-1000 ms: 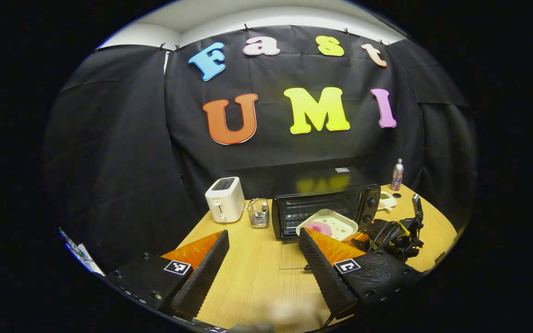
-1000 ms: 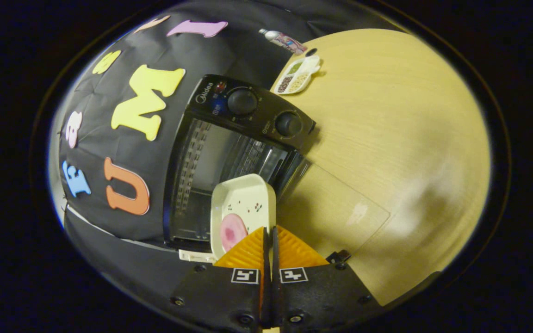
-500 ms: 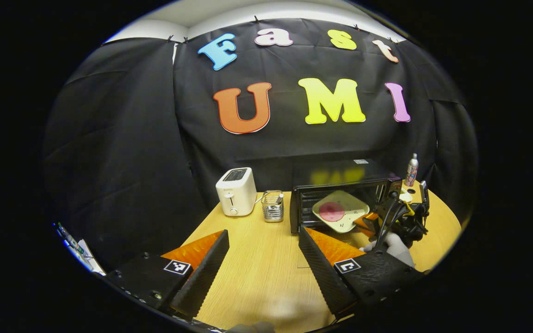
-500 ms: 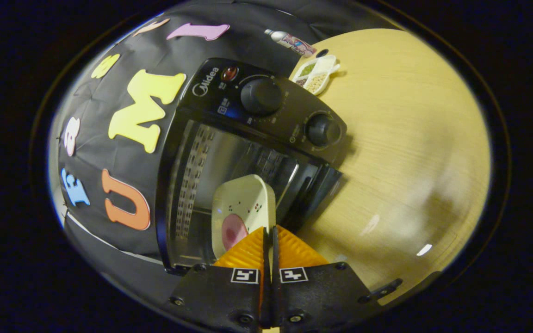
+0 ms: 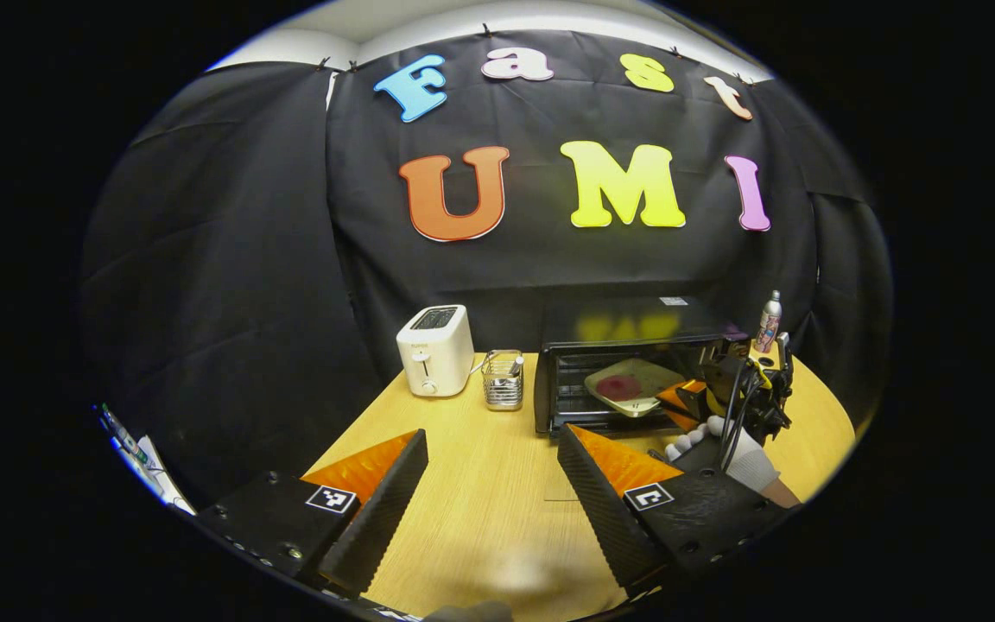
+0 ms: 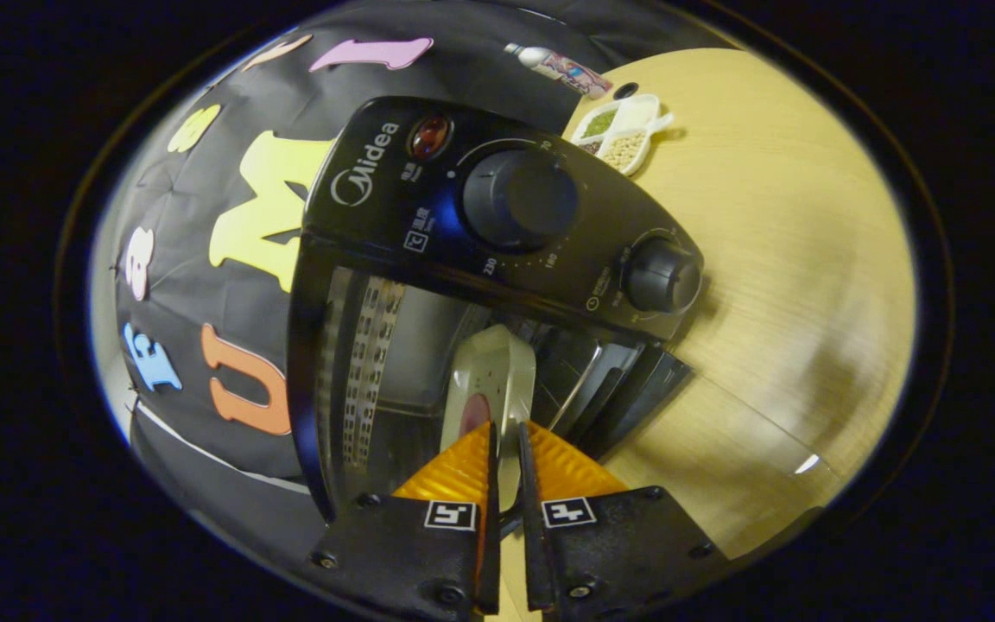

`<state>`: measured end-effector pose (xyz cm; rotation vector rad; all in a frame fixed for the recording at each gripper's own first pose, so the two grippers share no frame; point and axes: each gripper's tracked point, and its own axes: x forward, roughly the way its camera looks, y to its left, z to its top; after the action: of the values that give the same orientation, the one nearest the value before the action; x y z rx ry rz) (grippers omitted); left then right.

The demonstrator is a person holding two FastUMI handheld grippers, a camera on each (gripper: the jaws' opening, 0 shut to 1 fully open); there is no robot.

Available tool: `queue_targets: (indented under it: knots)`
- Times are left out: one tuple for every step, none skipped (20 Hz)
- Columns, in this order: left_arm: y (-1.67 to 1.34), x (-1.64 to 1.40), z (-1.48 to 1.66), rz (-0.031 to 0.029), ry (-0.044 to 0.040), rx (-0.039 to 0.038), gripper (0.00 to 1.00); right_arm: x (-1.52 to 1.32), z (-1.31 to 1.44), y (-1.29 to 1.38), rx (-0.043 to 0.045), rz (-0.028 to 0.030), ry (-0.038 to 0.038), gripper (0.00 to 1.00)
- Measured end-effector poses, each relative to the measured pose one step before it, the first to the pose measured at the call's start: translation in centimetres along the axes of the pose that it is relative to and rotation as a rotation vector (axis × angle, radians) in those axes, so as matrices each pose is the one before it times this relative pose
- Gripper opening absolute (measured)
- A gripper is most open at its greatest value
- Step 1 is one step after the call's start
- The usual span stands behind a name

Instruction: Open the electric oven with the left hand, put the food in, and close the electric oven.

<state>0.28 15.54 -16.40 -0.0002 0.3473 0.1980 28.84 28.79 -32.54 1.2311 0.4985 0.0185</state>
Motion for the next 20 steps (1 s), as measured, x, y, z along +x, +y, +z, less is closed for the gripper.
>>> queue_targets:
  knots:
    - [-0.196,0.033,0.355,-0.00429,-0.00574,-0.00120,0.97,-0.829,0.310,0.166,-0.02418,0.00069,0.00158,0.07]
    - [-0.121,-0.114,0.196,-0.00491,-0.00243,0.00148,0.97,-1.032,0.589,0.098,-0.03337,0.00366,-0.01116,0.16]
    - [-0.125,-0.101,0.195,-0.00349,-0.00493,0.00371,0.97,-0.525,0.798,0.713,-0.05251,0.02765,-0.01720,0.14]
    - [-0.234,-0.096,0.030,-0.00864,0.00244,0.00372,0.97,-0.650,0.525,0.608,-0.06621,0.02743,-0.01084,0.24]
    - [-0.202,-0.087,0.139,-0.00460,0.00138,0.00150,0.97,-0.374,0.466,0.170,-0.06593,-0.00675,0.00996,0.41]
    - [-0.267,-0.223,0.078,-0.00853,0.00262,-0.00372,0.97,-0.767,0.379,-0.215,-0.04010,-0.01250,0.00878,0.49]
    - [-0.299,-0.304,0.170,-0.00559,0.00005,-0.00445,0.97,-0.536,-0.058,-0.317,-0.02754,-0.01407,0.01091,0.71]
    - [-0.336,-0.243,0.477,-0.00927,-0.01240,0.00225,0.97,-1.039,0.240,-0.144,-0.03226,-0.00711,0.00610,0.80]
    - [-0.360,-0.183,0.318,-0.00579,-0.00846,0.01059,0.97,-1.190,0.333,0.058,-0.04196,-0.00912,0.00661,0.89]
    - [-0.269,-0.298,-0.076,-0.01173,-0.00540,0.00907,0.96,-1.614,0.571,-0.079,-0.05994,-0.00807,-0.00019,0.92]
    - [-0.370,-0.209,0.000,-0.01079,-0.00764,0.00827,0.97,-1.891,0.623,-0.240,-0.07359,-0.01892,-0.00782,0.94]
    - [-0.296,-0.110,0.050,-0.00957,-0.01061,0.00640,0.96,-1.875,0.655,-0.635,-0.07604,-0.01996,-0.00380,0.94]
    - [-0.329,-0.082,-0.049,-0.00559,-0.00782,0.00296,0.96,-1.905,0.616,-0.460,-0.07277,-0.01309,-0.00553,0.94]
    - [-0.285,0.155,-0.228,-0.00916,-0.00348,0.00131,0.97,-2.030,0.709,-0.688,-0.06853,-0.01704,-0.01021,0.94]
    - [-0.500,-0.035,-0.676,-0.00906,0.00755,-0.00816,0.97,-1.976,0.704,-0.842,-0.06294,-0.02210,-0.01234,0.94]
    - [-0.599,-0.048,-0.459,-0.01245,-0.00403,-0.00394,0.97,-2.066,0.656,-0.679,-0.05694,-0.00970,-0.01646,0.94]
    - [-0.471,0.088,-0.301,-0.00919,-0.01595,0.00280,0.97,-1.876,0.334,-0.383,-0.05591,-0.00327,0.00051,0.95]
    - [-0.451,0.145,-0.536,-0.00917,0.00708,0.00365,0.97,-1.902,0.245,-0.758,-0.04853,-0.01336,-0.00966,1.00]
    - [-0.477,0.151,-0.583,-0.01215,-0.00118,0.00632,0.97,-1.580,0.574,-0.819,-0.03013,-0.01577,-0.02160,1.00]
    - [-0.361,0.130,-0.525,-0.00773,0.00264,0.00319,0.97,-1.507,0.638,-0.934,-0.01390,-0.01889,-0.01996,0.95]
